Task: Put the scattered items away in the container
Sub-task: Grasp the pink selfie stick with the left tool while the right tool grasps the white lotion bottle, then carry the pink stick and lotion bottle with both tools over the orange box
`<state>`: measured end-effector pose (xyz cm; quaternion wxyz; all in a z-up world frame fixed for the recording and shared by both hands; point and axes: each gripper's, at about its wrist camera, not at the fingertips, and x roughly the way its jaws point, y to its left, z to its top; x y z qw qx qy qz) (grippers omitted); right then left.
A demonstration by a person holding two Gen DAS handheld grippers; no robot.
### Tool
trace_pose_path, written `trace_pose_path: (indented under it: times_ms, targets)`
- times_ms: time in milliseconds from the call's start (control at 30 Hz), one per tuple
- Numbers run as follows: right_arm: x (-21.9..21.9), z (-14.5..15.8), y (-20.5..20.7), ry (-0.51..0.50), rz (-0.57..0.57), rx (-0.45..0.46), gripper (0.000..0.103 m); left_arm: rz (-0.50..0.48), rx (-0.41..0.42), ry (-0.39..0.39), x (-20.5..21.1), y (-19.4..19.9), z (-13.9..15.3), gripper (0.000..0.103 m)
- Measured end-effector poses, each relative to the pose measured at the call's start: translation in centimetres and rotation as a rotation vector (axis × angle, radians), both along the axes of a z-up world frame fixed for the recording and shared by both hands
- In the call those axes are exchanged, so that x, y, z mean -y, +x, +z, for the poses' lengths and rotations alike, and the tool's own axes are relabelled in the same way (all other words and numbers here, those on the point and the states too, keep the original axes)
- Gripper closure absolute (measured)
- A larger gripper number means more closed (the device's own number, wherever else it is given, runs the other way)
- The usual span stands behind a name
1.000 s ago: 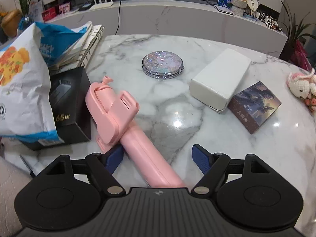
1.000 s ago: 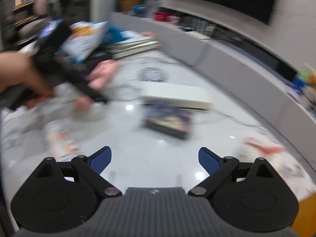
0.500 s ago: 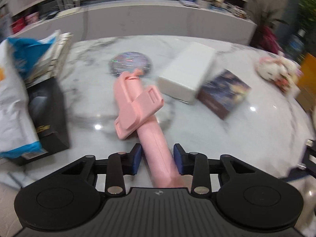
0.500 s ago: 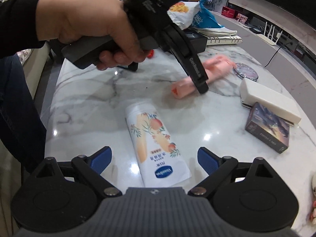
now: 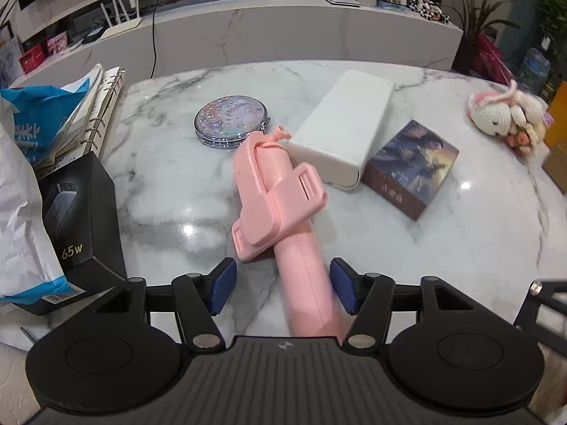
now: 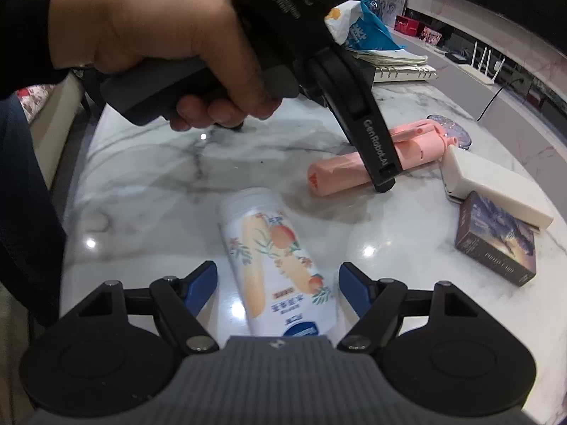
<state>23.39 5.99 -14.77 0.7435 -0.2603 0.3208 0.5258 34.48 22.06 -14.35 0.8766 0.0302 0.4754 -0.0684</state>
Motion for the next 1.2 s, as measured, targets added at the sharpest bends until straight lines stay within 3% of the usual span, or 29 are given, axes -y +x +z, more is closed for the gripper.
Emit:
trace_pose_path:
  times_ms: [133,167,200,233,267,433,733,933,1067,1200]
  targets:
    - [0.1,-0.2,0.5,0.017,0.012,-0.017,0.027,0.012,0.0,0.003,0.1,0.4,0.0,0.043]
    - [0.1,-0.1,0.5,0.017,0.018,-0.027,0.033,0.013,0.001,0.003,0.1,0.4,0.0,0.044]
    - [0.2,0.0,0.5,0.014,0.027,-0.031,0.037,0.014,0.001,0.002,0.1,0.4,0.1,0.048]
    - [0.2,0.2,0.4,0.003,0.038,-0.03,0.045,0.012,0.003,0.002,0.1,0.4,0.1,0.06]
    - [0.1,0.4,0.4,-0.018,0.044,-0.031,0.046,0.005,0.004,-0.004,0.1,0.4,0.2,0.071]
    - [0.9,1.3,0.9,-0.12,0.003,-0.014,0.048,-0.006,0.0,0.006,-0.1,0.2,0.2,0.071]
    - [5.6,1.4,4.6,-0.262,-0.293,-0.053,0.048,-0.085,-0.057,0.013,0.8,-1.4,0.5,0.071]
    - [7.8,1.2,5.8,-0.26,-0.317,-0.136,0.047,-0.15,-0.092,0.033,2.0,-3.2,0.5,0.071]
    - [7.2,0.8,6.0,-0.239,-0.326,-0.109,0.03,-0.166,-0.091,0.039,2.1,-3.0,0.4,0.067]
    - [6.9,1.0,6.2,-0.215,-0.31,-0.115,0.035,-0.167,-0.083,0.038,2.2,-2.7,0.3,0.064]
